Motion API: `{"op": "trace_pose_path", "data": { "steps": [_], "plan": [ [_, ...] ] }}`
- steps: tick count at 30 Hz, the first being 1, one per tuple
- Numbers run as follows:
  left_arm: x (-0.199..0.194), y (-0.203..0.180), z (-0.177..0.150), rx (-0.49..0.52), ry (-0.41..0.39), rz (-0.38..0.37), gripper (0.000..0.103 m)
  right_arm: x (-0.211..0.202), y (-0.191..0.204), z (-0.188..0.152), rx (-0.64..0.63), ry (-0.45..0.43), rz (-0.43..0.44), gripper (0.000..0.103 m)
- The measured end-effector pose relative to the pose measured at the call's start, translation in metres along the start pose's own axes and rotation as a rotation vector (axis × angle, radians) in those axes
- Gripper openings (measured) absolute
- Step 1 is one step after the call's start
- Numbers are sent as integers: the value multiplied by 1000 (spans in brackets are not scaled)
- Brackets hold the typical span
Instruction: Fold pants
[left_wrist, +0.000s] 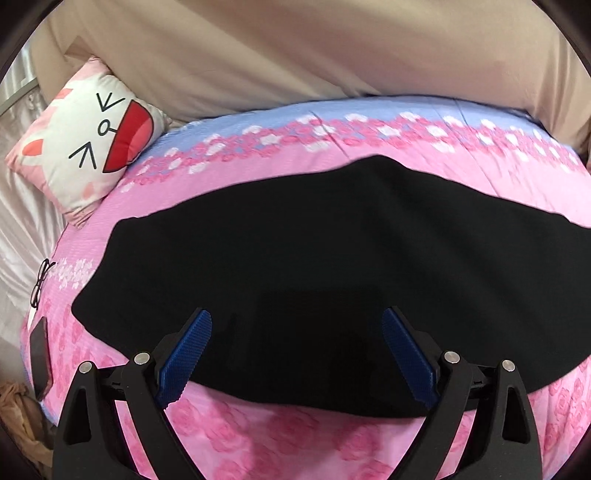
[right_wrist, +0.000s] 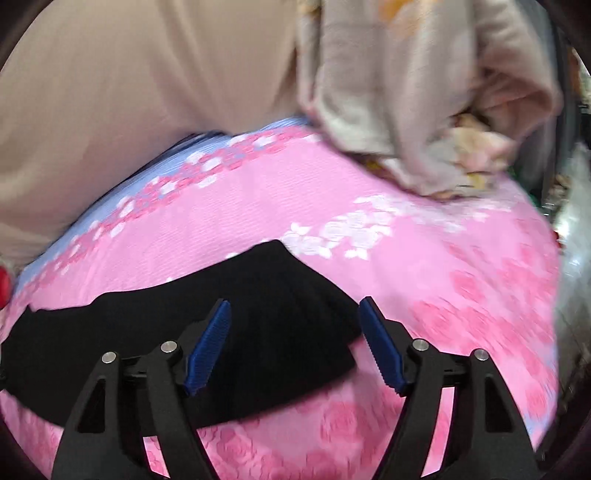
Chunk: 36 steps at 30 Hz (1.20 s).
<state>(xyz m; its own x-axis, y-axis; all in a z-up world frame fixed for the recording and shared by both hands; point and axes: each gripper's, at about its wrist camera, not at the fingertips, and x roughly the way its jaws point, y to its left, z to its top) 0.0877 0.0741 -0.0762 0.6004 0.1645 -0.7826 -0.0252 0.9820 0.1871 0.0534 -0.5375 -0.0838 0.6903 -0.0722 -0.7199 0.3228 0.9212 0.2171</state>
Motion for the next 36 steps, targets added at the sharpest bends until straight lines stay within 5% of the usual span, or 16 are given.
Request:
{"op": "trace_pose_path", "data": {
  "steps": [2, 3, 4, 5, 8, 10, 11, 12, 16, 22, 24, 25, 26, 27, 33, 36],
  "plan": [
    [0, -8, -1, 13, 8, 9, 92, 18, 8, 8, -79, 32, -10, 67],
    [-1, -10, -1, 15, 10, 14, 92, 25, 13, 9, -103, 51, -3, 50],
    [-1, -12, 0, 16, 13, 21, 92, 32, 16, 10, -122, 85, 12, 10],
    [-1, -13, 2, 16, 16, 31, 92, 30, 23, 15, -163, 82, -11, 8],
    [2, -17, 5, 9, 19, 64, 92, 8, 19, 30, -217, -3, -57, 7],
    [8, -19, 3, 9, 39, 79, 92, 25, -2, 30, -172, 71, -31, 13],
    [14, -20, 2, 11, 54, 87, 92, 39, -7, 21, -181, 139, -25, 21],
    [21, -20, -1, 12, 79, 101, 92, 38, -6, 17, -195, 124, -23, 25],
    [22, -20, -1, -1, 90, 107, 92, 10, -13, 11, -160, 68, 43, 72],
    [8, -33, 3, 30, 52, 71, 92, 19, -47, -5, -48, 133, 86, 76],
    [2, -43, 6, 51, 29, 51, 92, 19, -37, -7, -66, 121, 120, 76],
    [0, -49, 7, 62, 23, 42, 92, 20, -33, -6, -70, 126, 138, 55],
    [-1, -57, 9, 75, 17, 34, 92, 25, -27, -5, -43, 150, 193, 20],
    [-2, -62, 10, 83, 14, 30, 92, 27, -24, -3, -5, 161, 228, 19],
    [1, -80, 14, 127, 5, 40, 92, -32, -19, 26, -55, -15, 79, 17],
    [19, -79, 9, 127, 44, 57, 94, 15, -41, 3, -30, 135, 13, 17]
  ]
}}
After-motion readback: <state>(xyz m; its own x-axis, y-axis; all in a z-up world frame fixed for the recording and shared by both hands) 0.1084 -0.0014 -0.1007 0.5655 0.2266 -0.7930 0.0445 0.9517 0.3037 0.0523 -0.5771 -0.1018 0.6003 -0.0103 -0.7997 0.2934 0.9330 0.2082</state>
